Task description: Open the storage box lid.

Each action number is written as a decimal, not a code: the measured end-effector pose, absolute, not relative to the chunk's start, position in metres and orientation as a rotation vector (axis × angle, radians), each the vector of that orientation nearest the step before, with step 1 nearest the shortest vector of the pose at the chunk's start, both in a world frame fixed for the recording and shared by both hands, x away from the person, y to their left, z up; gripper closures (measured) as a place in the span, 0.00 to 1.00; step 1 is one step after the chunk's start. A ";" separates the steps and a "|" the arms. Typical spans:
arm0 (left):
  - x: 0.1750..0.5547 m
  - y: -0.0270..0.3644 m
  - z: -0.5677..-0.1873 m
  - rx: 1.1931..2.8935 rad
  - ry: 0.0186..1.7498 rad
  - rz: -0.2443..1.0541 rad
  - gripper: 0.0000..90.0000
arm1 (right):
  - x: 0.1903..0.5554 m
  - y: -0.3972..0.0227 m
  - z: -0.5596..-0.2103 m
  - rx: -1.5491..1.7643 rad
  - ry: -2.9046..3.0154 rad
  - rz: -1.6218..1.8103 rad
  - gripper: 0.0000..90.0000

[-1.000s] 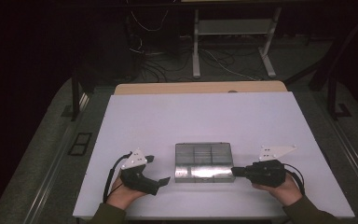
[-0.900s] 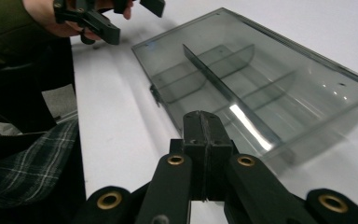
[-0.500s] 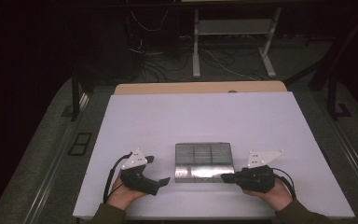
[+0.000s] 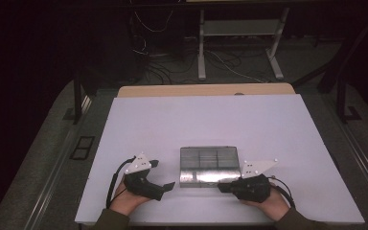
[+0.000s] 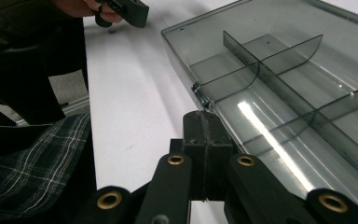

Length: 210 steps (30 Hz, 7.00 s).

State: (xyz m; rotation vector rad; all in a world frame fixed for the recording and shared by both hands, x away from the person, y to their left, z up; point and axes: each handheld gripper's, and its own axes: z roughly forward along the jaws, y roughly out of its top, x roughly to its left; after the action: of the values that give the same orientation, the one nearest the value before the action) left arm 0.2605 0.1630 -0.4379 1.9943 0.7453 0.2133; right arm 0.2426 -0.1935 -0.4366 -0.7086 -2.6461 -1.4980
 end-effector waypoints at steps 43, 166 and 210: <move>0.260 0.162 -0.438 1.994 0.739 0.208 0.00 | 0.238 -0.164 -0.455 -0.737 -2.759 -1.455 0.99; 0.257 0.146 -0.430 1.946 0.590 0.052 0.98 | 0.237 -0.239 -0.427 -0.833 -2.654 -1.576 0.99; 0.261 0.150 -0.420 1.888 0.576 0.079 0.94 | 0.254 -0.257 -0.415 -0.865 -2.576 -1.678 0.99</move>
State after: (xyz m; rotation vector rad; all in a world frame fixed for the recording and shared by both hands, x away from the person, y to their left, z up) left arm 0.2613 0.1500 -0.4200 1.8880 0.5764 0.0788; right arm 0.2540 -0.2572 -0.4148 -0.8655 -2.5759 -1.6778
